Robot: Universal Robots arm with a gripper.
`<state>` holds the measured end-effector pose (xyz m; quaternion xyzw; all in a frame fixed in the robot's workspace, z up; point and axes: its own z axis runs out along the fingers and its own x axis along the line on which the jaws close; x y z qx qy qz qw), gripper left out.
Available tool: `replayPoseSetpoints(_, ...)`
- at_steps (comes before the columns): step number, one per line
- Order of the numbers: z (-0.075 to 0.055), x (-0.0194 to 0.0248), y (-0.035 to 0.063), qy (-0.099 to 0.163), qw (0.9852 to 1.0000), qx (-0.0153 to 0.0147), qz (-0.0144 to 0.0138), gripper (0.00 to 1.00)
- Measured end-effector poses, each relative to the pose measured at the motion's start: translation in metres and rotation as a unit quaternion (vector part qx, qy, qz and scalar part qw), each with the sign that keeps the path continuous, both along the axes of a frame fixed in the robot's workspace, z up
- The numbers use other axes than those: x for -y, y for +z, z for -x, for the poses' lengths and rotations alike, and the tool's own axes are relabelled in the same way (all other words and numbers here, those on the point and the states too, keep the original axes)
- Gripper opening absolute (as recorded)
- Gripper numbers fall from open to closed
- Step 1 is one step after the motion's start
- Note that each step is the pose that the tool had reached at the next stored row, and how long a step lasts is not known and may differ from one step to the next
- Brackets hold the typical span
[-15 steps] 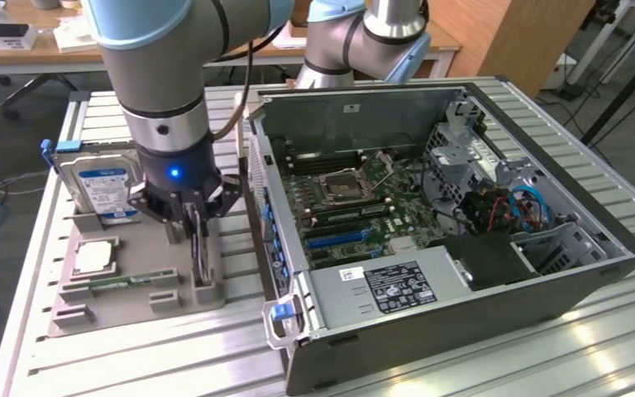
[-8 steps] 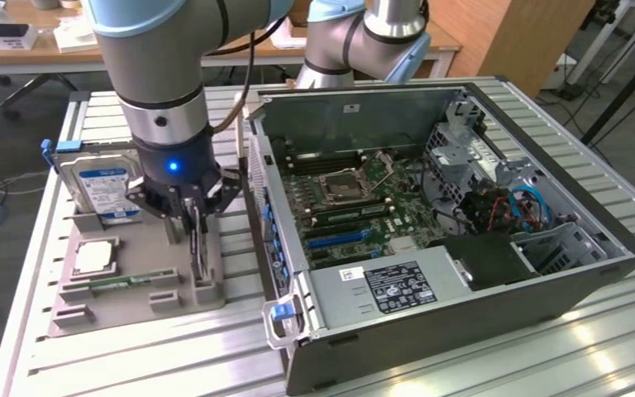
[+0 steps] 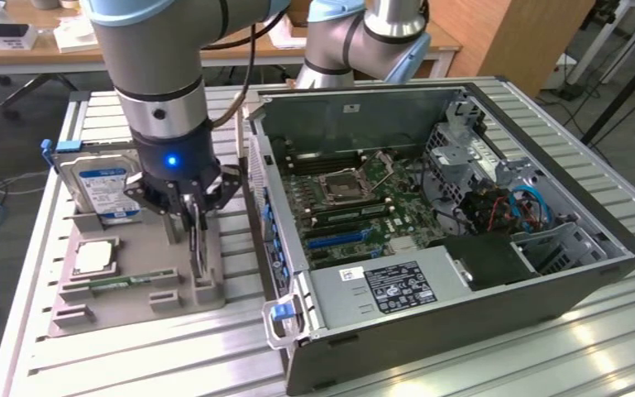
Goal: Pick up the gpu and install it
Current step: 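Pick up the gpu and move the gpu toward the slot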
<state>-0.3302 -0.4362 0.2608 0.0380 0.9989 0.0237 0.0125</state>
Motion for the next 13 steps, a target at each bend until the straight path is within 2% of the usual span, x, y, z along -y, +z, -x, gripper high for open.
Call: replayPoseSetpoints(13, 0.000, 0.0000, 0.0230, 0.001, 1.0000, 0.0000, 0.0012, 0.26)
